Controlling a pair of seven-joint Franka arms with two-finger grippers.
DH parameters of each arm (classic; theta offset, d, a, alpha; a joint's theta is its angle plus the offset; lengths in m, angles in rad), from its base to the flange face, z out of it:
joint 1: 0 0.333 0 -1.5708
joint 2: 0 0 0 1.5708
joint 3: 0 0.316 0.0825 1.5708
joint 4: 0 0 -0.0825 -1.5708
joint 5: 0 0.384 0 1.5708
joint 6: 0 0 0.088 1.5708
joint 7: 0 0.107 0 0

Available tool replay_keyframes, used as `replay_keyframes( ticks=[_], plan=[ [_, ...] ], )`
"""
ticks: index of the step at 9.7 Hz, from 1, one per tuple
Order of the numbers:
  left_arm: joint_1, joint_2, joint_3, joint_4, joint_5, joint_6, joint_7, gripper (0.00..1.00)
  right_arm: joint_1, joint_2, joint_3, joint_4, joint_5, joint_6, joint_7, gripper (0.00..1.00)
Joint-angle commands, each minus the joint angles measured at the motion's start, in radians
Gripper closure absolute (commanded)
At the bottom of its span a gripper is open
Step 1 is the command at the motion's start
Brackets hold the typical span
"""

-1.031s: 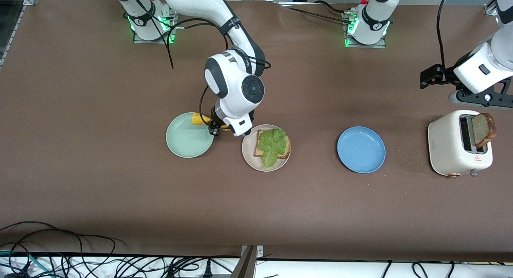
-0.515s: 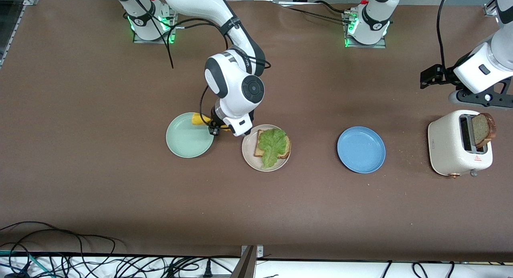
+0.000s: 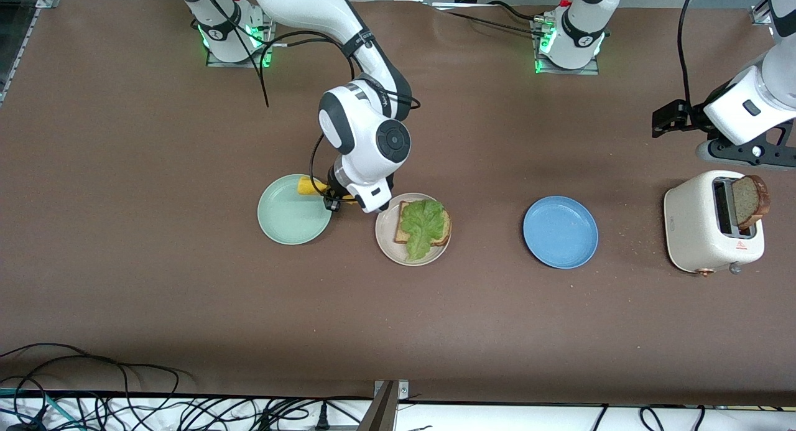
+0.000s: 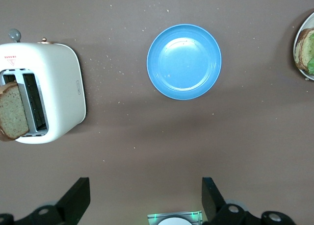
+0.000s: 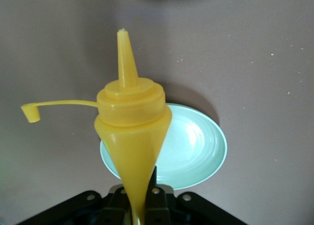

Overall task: Make sandwich on beige plate with both arms
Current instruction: 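Carry the yellow bottle back beside the mint-green plate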

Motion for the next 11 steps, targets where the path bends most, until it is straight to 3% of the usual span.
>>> replay_keyframes(
  ticks=[1, 7, 11],
  plan=[
    [0.003, -0.003, -0.006, 0.006, 0.024, -0.013, -0.004, 0.00, -0.336, -0.093, -0.013, 0.036, 0.157, -0.003, -0.295, 1.00],
    [0.004, -0.003, -0.006, 0.006, 0.024, -0.011, -0.003, 0.00, -0.348, -0.101, -0.036, 0.036, 0.172, -0.003, -0.315, 1.00],
    [0.004, -0.003, -0.006, 0.006, 0.024, -0.013, -0.003, 0.00, -0.428, -0.124, -0.051, 0.035, 0.359, -0.003, -0.399, 1.00]
  ],
)
